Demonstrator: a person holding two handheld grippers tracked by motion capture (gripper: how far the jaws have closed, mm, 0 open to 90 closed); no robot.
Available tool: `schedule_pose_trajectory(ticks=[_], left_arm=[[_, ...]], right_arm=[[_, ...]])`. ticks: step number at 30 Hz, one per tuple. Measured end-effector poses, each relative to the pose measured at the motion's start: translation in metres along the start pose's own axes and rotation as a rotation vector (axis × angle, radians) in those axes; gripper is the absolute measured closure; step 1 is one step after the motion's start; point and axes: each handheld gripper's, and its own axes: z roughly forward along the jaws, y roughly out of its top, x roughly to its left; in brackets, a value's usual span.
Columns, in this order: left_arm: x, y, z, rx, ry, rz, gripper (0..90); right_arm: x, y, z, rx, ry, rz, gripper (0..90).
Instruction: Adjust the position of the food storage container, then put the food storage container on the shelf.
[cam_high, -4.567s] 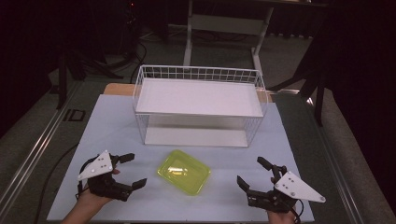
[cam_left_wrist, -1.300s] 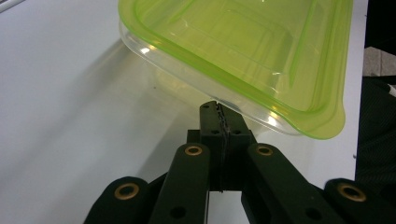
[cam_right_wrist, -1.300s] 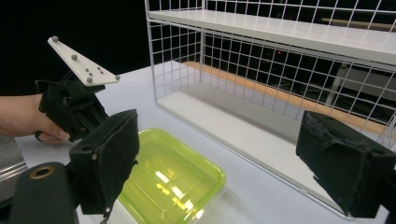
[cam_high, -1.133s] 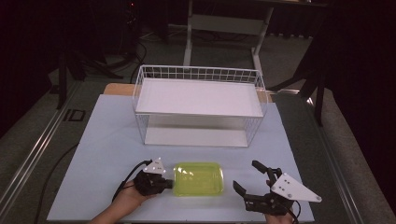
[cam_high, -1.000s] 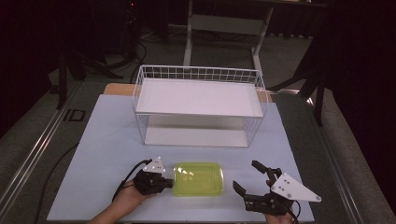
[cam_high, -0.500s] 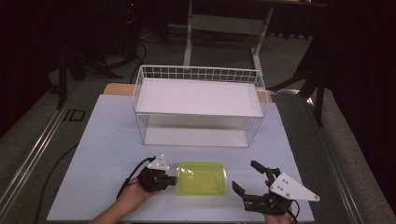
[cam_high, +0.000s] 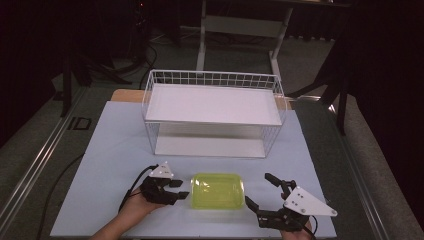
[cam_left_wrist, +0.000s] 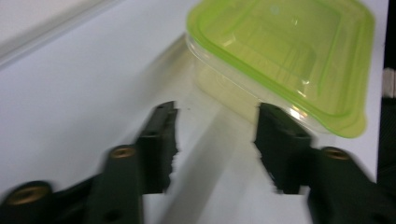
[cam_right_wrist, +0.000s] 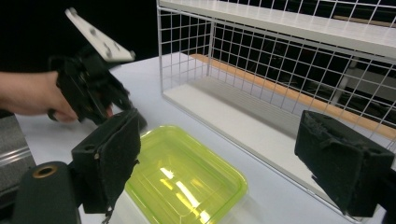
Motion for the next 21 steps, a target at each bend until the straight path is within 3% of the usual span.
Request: schedule_pose_trajectory(ticks=[2, 7, 9, 10, 11, 12, 14, 16, 18, 19, 21], left_arm=[[0.001, -0.001, -0.009, -0.025, 0.02, -0.005, 36.9], [0.005, -0.003, -0.035, -0.125, 0.002, -0.058, 13.8], [0.003, -0.001, -0.043, -0.151, 0.001, -0.079, 8.6], [-0.002, 0.003, -0.047, -0.168, 0.006, -0.091, 7.9], [-0.002, 0.003, -0.047, -0.168, 0.006, -0.091, 7.9], [-0.006, 0.006, -0.049, -0.165, 0.001, -0.091, 7.9], [-0.012, 0.011, -0.048, -0.161, -0.028, -0.1, 7.9], [-0.018, 0.016, -0.045, -0.15, -0.053, -0.106, 7.9], [-0.022, 0.022, -0.042, -0.136, -0.06, -0.121, 7.9], [-0.024, 0.025, -0.04, -0.135, -0.08, -0.132, 8.0], [-0.026, 0.029, -0.035, -0.124, -0.074, -0.159, 8.2]], right_arm=[[0.002, 0.0, -0.001, -0.01, -0.02, -0.023, 14.6], [0.003, 0.002, 0.001, -0.002, -0.057, -0.025, 14.9], [-0.001, 0.001, 0.002, 0.029, -0.035, 0.029, 19.5], [-0.005, 0.0, 0.003, 0.027, 0.014, 0.069, 25.7], [-0.005, 0.0, 0.003, 0.027, 0.014, 0.069, 25.7], [-0.007, -0.001, 0.004, 0.029, 0.075, 0.105, 25.1], [-0.005, 0.001, 0.006, 0.037, 0.048, 0.04, 22.6], [-0.004, 0.004, 0.007, 0.063, 0.026, 0.019, 20.0], [-0.008, 0.006, 0.01, 0.097, 0.057, 0.066, 16.5], [-0.011, 0.006, 0.012, 0.118, 0.048, 0.081, 14.4], [-0.018, 0.005, 0.016, 0.156, 0.063, 0.134, 13.2]])
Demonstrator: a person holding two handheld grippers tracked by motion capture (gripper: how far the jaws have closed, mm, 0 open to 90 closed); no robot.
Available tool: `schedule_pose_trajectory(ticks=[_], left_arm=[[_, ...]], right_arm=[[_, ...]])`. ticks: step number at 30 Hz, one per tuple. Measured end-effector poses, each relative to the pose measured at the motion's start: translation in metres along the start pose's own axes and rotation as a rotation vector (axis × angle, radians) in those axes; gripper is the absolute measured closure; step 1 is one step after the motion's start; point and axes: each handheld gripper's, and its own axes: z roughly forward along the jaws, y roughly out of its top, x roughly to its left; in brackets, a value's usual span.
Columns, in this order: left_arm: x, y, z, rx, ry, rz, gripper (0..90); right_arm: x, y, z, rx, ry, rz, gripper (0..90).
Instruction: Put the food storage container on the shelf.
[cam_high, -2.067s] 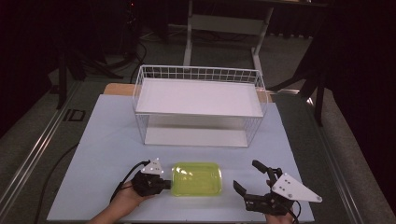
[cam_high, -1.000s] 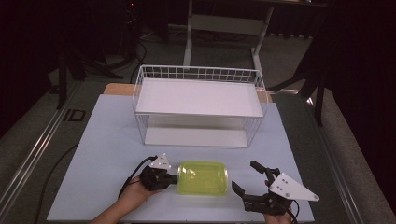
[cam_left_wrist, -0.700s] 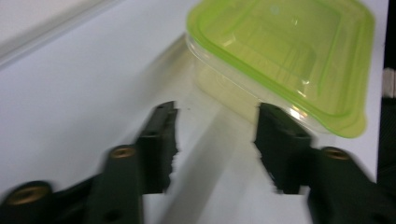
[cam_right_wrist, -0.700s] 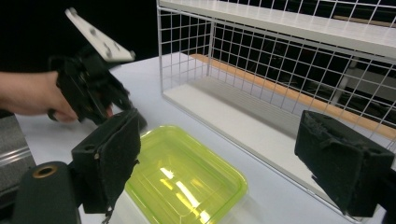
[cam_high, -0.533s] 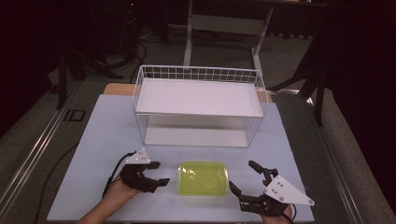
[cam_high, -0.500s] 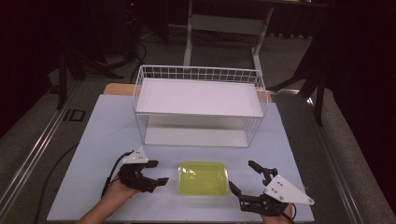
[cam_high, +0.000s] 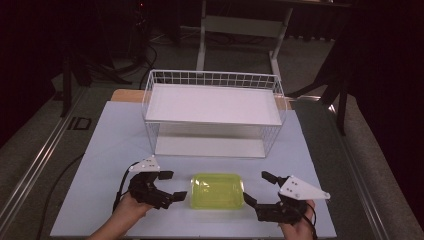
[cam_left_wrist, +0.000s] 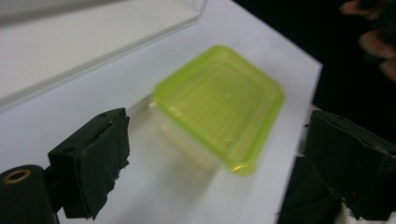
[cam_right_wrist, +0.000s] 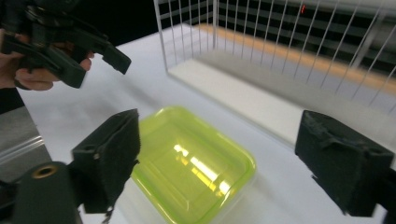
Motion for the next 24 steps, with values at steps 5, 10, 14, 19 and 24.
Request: schedule_pose_trajectory(ticks=[5, 10, 14, 19, 24], left_arm=[[-0.003, 0.005, 0.015, 0.001, -0.013, -0.066, 9.8], [0.002, 0.002, 0.028, 0.025, 0.024, -0.131, 11.6], [0.007, -0.002, 0.035, 0.042, 0.012, -0.197, 14.7], [0.012, -0.007, 0.043, 0.085, 0.011, -0.284, 20.9], [0.017, -0.011, 0.052, 0.14, -0.021, -0.354, 32.3]], right_arm=[[-0.018, -0.005, 0.012, 0.093, -0.024, 0.111, 11.2], [-0.03, -0.014, 0.025, 0.172, -0.013, 0.217, 11.3], [-0.039, -0.021, 0.034, 0.233, 0.015, 0.319, 13.6], [-0.046, -0.032, 0.045, 0.301, 0.043, 0.436, 18.5], [-0.048, -0.04, 0.055, 0.36, 0.069, 0.533, 22.7]])
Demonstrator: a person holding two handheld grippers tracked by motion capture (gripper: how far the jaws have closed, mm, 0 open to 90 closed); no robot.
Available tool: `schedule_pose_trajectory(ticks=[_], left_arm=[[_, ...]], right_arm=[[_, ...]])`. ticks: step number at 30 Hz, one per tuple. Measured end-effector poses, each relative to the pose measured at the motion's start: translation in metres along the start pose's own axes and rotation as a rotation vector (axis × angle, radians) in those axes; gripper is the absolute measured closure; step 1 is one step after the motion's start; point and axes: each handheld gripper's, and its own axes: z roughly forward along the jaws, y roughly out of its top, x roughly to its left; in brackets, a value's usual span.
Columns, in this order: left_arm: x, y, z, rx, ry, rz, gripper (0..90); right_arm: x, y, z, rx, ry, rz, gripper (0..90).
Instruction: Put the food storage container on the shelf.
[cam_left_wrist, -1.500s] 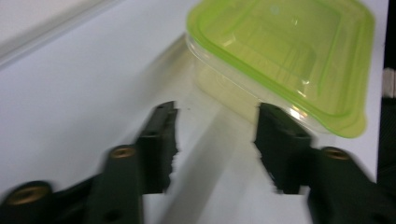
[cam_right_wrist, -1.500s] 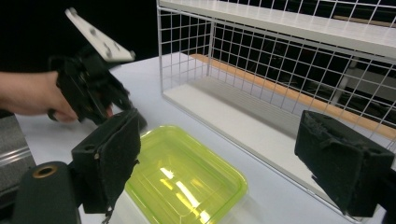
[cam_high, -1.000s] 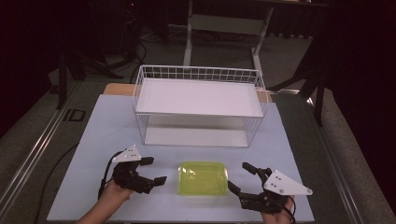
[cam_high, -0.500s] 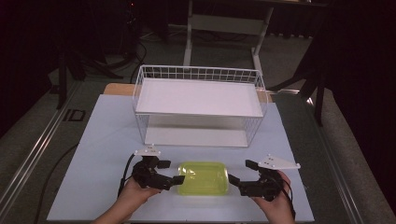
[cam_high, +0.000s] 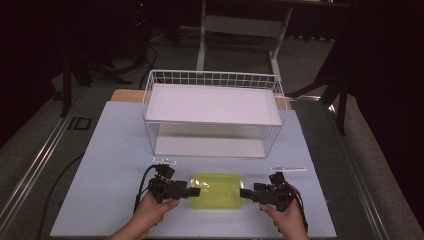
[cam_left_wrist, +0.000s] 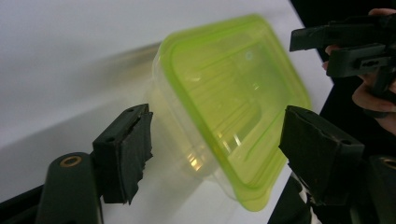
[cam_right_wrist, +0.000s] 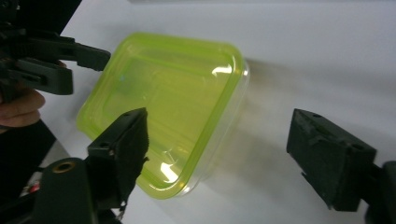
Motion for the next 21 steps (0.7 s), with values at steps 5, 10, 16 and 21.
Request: schedule_pose_trajectory(ticks=[5, 10, 16, 21], left_arm=[[0.006, 0.0, 0.002, 0.018, 0.005, -0.046, 41.9], [0.011, -0.001, 0.005, 0.029, -0.005, -0.064, 57.3], [0.009, -0.001, 0.006, 0.02, -0.02, -0.058, 69.0], [0.006, -0.003, 0.006, 0.024, -0.013, -0.039, 70.3]], right_arm=[[-0.005, 0.0, 0.008, 0.027, 0.027, 0.076, 36.2], [-0.006, 0.002, 0.013, 0.046, 0.025, 0.102, 52.7], [-0.004, 0.003, 0.015, 0.059, 0.036, 0.109, 71.7], [-0.002, 0.001, 0.015, 0.059, 0.035, 0.117, 73.3]])
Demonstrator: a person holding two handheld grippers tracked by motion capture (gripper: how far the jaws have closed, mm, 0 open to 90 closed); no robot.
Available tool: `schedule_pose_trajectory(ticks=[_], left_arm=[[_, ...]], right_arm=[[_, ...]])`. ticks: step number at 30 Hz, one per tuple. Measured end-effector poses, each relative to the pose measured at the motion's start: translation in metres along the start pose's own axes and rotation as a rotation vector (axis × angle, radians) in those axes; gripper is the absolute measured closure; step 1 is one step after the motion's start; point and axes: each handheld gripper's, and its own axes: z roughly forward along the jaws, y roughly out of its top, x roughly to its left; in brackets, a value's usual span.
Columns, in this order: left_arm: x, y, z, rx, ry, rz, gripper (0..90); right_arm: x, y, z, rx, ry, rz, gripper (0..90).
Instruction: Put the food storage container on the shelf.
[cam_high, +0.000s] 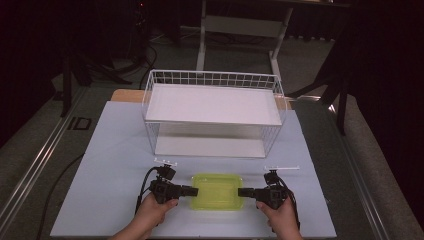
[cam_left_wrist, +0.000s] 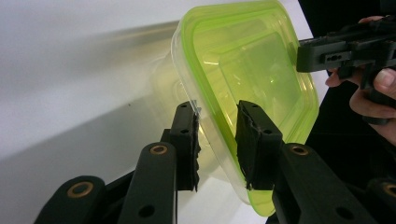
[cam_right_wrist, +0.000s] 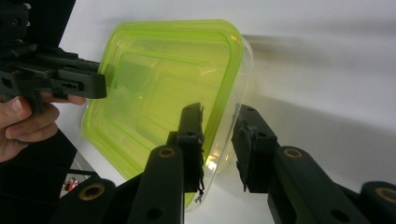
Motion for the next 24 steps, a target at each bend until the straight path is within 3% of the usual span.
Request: schedule_pose_trajectory(ticks=[5, 15, 19, 24], left_arm=[[-0.004, -0.003, -0.001, -0.014, 0.012, 0.001, 72.3], [-0.017, -0.008, -0.009, -0.012, 0.032, -0.012, 79.0], [-0.018, -0.007, -0.012, -0.017, 0.042, -0.009, 81.2], [-0.021, -0.001, -0.016, -0.038, 0.053, -0.003, 81.4]], right_arm=[[0.004, -0.005, -0.001, -0.001, -0.014, -0.034, 73.4], [0.007, -0.014, -0.006, -0.016, 0.03, -0.011, 79.4], [0.014, -0.015, -0.009, -0.039, 0.002, -0.044, 80.4], [0.016, -0.01, -0.01, -0.057, -0.001, -0.048, 80.4]])
